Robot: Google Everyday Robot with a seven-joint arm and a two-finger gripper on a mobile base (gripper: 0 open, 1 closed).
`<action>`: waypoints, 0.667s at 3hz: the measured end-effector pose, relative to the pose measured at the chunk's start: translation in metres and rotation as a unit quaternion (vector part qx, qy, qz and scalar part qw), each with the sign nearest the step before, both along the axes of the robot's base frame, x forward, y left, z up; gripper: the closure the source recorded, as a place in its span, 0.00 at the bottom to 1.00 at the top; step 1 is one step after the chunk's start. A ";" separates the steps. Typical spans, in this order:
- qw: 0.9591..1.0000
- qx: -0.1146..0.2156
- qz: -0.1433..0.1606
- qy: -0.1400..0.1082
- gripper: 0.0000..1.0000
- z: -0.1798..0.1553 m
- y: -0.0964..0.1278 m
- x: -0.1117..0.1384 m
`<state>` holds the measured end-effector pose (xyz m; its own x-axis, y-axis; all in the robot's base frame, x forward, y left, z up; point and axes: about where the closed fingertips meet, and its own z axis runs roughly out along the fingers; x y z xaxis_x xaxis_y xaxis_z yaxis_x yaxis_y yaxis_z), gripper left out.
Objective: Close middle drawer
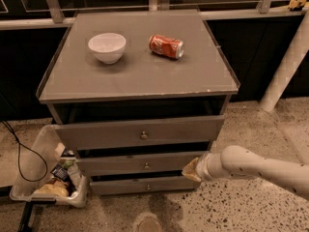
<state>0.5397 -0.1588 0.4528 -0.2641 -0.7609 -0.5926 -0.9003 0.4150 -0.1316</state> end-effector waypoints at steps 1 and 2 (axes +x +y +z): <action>1.000 0.000 0.000 0.000 0.13 0.000 0.000 0.000; 1.000 0.000 0.000 0.000 0.00 0.000 0.000 0.000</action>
Offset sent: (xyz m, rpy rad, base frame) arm 0.0000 0.0000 0.0000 0.0000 0.0000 0.0000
